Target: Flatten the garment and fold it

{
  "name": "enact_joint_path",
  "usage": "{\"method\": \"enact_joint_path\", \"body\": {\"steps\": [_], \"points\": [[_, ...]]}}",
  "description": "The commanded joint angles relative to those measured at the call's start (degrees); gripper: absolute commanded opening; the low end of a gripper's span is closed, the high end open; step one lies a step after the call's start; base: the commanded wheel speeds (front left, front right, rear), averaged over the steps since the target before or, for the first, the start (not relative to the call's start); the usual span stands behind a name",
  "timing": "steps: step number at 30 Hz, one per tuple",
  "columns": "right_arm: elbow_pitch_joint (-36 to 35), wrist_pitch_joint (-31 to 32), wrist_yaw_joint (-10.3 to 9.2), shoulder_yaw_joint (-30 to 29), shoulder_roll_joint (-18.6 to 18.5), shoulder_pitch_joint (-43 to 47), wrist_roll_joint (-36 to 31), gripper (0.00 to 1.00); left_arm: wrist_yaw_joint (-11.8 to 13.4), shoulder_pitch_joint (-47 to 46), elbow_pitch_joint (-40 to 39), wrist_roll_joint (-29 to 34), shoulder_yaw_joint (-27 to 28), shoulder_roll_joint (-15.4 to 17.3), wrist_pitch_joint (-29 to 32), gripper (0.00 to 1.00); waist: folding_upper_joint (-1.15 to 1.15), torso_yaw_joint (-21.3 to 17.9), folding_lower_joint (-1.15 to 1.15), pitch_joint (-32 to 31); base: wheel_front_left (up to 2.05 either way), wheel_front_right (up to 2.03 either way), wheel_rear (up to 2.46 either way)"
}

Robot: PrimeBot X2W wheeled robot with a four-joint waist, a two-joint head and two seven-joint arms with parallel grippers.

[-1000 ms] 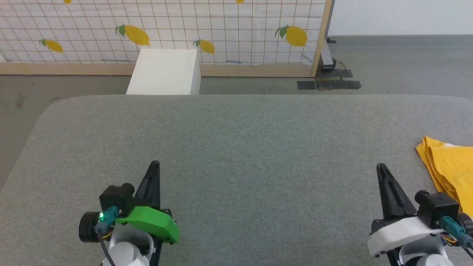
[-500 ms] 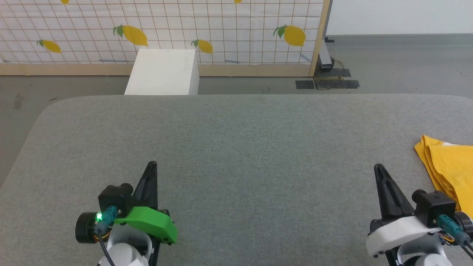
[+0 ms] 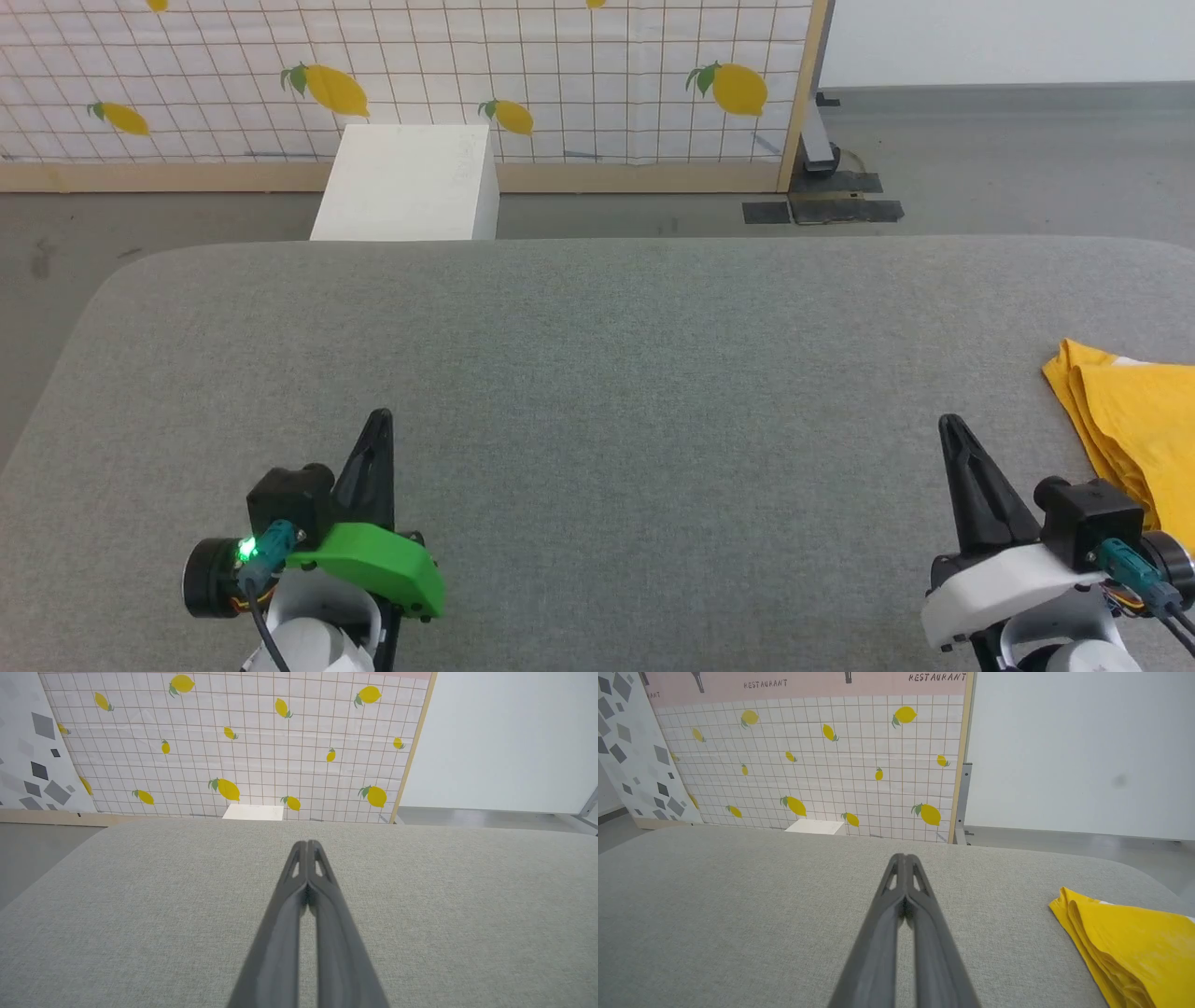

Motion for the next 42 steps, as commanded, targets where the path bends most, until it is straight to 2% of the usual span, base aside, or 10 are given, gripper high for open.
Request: {"method": "enact_joint_path", "body": {"steps": [1,42], "points": [[-0.47,0.32,-0.04,0.18,0.06,-0.53,-0.66,0.0,0.48,1.08,-0.58,1.05,0.26,-0.15,0.3,0.0,0.0,-0.03,0.0,0.01,0.0,0.0,0.0],[-1.7,3.82,-0.08,1.48,0.12,-0.99,-2.56,0.0,2.33,3.89,-7.1,5.65,1.77,-0.27,5.77,0.0,0.0,-1.12,0.0,0.19,0.0,0.0,0.0]]}}
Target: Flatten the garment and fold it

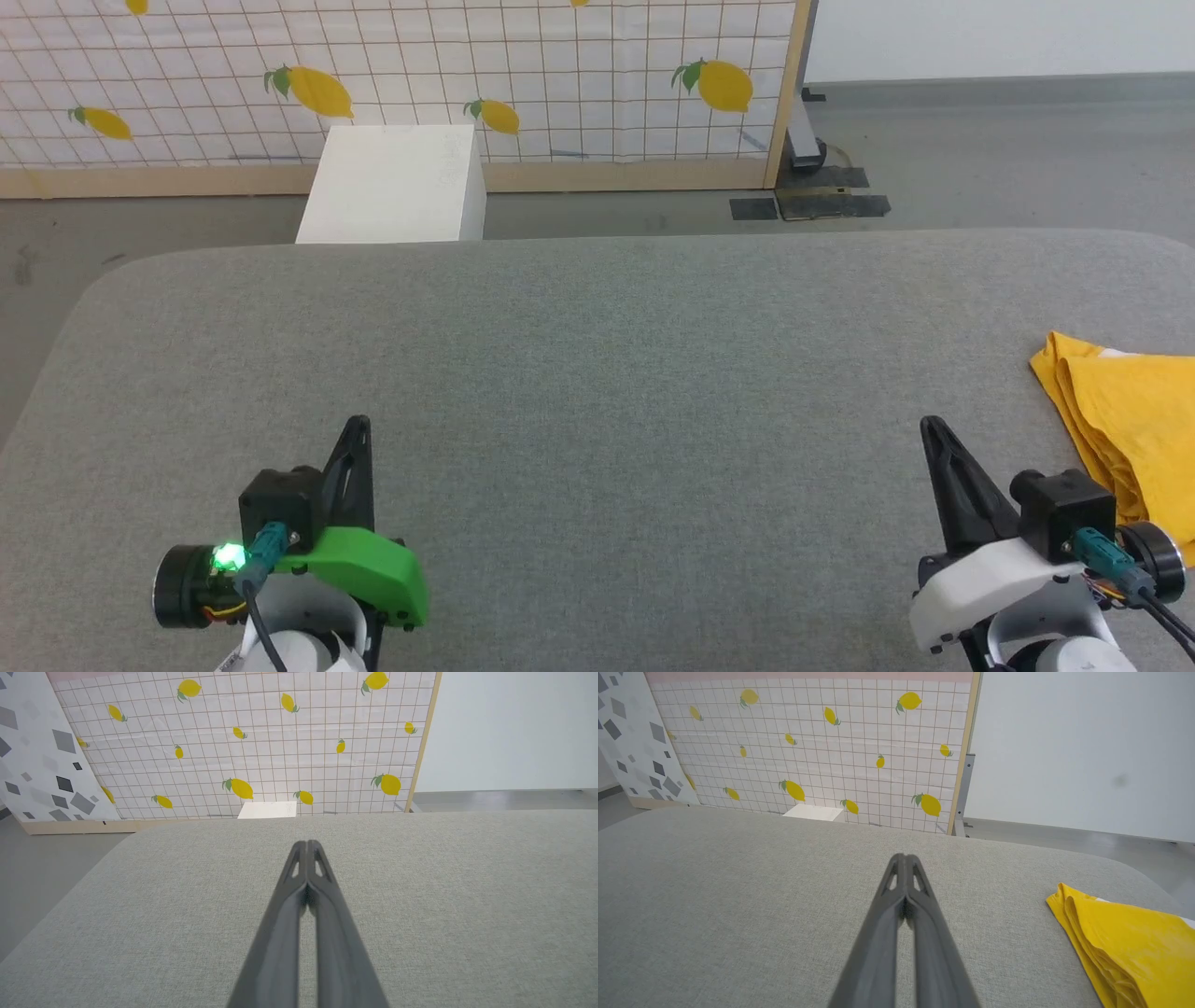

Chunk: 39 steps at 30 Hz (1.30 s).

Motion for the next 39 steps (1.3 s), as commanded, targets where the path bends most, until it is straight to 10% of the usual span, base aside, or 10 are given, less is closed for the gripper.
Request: {"method": "enact_joint_path", "body": {"steps": [1,39], "points": [[-0.4,0.35,-0.08,0.12,0.12,-0.88,-0.43,0.0,0.41,0.98,-0.53,0.44,0.16,-0.26,0.4,0.0,0.0,-0.03,0.0,0.01,0.0,0.0,0.0],[-0.95,1.92,-0.1,0.7,0.15,-1.08,-1.28,0.0,1.24,2.23,-3.44,2.5,0.83,-0.31,2.85,0.0,0.0,-0.52,0.0,0.09,0.0,0.0,0.0]]}}
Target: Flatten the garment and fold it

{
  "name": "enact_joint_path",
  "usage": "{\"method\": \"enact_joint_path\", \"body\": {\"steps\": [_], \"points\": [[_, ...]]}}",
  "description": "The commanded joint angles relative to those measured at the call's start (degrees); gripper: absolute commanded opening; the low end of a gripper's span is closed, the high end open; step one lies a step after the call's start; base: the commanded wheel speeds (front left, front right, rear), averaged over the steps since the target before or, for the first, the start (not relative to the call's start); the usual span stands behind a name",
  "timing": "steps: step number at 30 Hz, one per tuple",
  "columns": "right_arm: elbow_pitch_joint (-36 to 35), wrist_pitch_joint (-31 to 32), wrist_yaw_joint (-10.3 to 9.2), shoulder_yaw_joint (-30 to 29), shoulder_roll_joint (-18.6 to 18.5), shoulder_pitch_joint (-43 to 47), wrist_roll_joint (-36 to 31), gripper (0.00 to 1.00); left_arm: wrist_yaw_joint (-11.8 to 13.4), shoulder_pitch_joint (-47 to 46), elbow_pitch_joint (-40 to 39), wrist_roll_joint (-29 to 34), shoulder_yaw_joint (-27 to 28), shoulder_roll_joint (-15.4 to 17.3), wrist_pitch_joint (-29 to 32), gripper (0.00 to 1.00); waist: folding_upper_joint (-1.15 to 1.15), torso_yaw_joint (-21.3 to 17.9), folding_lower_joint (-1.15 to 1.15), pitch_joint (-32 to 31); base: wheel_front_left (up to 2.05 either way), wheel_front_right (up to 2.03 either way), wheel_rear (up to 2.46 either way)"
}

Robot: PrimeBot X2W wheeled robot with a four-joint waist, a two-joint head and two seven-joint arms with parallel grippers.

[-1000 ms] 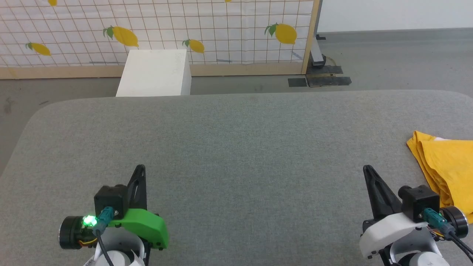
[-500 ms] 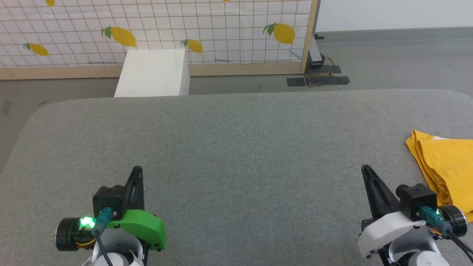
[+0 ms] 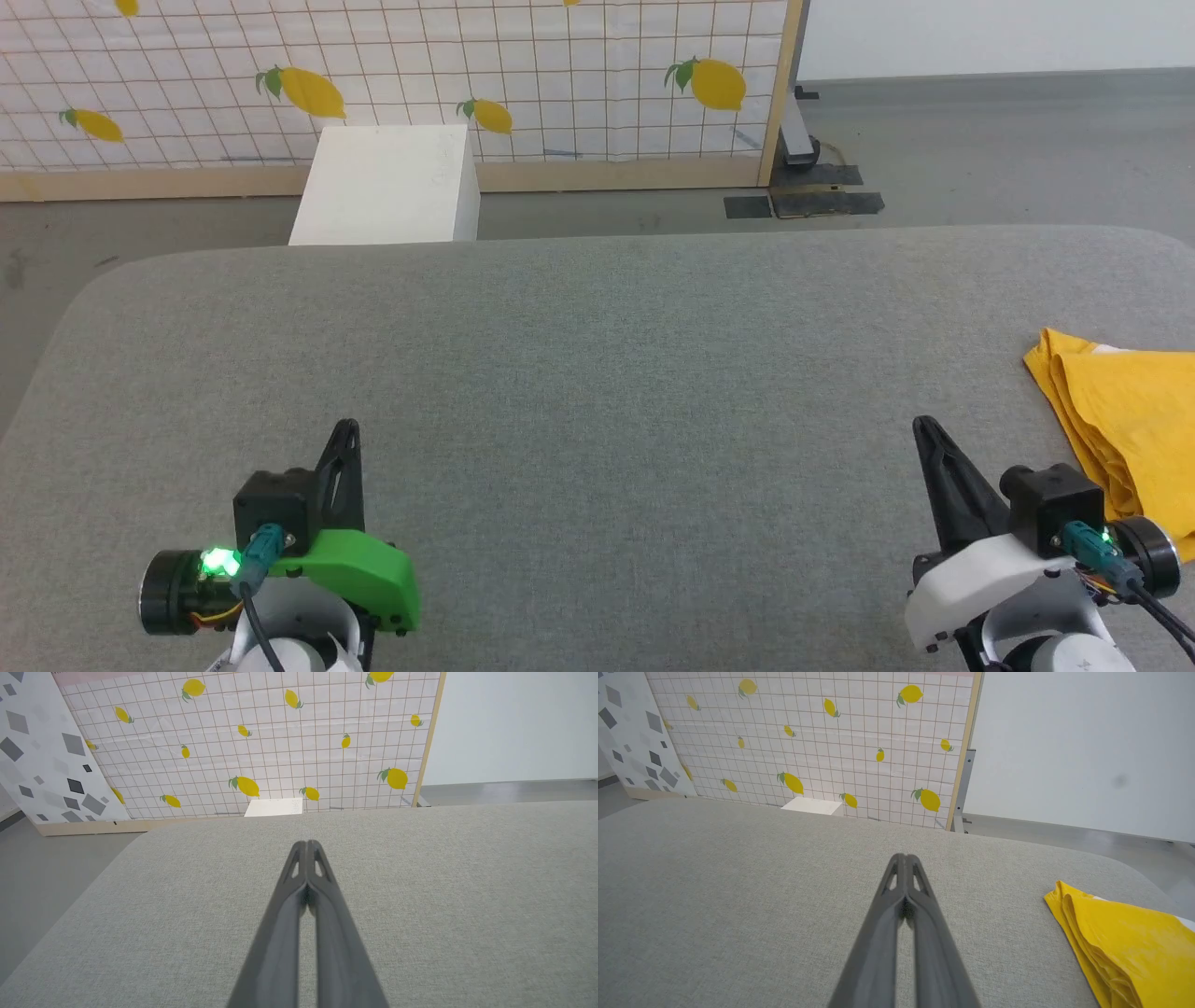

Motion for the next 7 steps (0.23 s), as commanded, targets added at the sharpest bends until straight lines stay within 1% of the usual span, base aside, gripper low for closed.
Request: {"method": "enact_joint_path", "body": {"steps": [1,7], "points": [[-0.34,0.01,-0.1,0.09,0.13,-0.88,-0.35,0.0,0.41,0.8,-0.16,0.73,0.19,-0.28,0.07,0.0,0.0,0.0,0.0,0.0,0.0,0.0,0.0],[-0.34,0.01,-0.1,0.09,0.13,-0.88,-0.35,0.0,0.41,0.8,-0.16,0.73,0.19,-0.28,0.07,0.0,0.0,0.0,0.0,0.0,0.0,0.0,0.0]]}}
